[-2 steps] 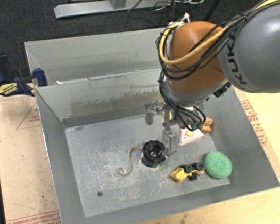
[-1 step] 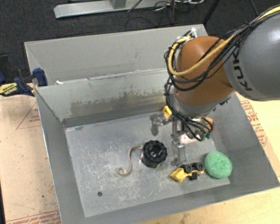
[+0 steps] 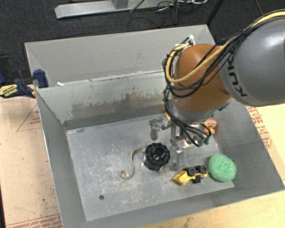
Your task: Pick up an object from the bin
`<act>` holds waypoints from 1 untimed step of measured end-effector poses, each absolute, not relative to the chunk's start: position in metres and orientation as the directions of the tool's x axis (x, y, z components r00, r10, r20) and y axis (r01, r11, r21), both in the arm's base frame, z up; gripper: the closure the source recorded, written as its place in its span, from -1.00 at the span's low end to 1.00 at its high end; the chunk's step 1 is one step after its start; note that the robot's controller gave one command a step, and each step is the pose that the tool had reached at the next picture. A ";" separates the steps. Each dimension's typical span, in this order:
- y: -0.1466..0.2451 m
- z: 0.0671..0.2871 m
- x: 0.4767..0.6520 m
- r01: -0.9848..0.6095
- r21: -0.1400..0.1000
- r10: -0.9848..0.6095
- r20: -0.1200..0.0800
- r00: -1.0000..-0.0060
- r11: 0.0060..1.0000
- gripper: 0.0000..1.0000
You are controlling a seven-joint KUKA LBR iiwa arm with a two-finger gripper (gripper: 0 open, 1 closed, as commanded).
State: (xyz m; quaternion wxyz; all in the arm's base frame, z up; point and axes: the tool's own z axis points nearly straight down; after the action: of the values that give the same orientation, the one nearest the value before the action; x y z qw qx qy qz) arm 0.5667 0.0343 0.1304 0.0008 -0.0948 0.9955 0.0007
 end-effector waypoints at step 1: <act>0.037 0.074 0.569 -0.087 0.002 -0.087 -0.013 -0.996 0.996 -1.00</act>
Offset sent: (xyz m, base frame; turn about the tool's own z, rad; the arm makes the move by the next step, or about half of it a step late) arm -0.0072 -0.0009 -0.0604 0.1547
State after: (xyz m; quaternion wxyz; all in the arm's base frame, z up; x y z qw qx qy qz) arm 0.5695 0.0373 0.0735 0.0063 -0.0434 0.9990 0.0011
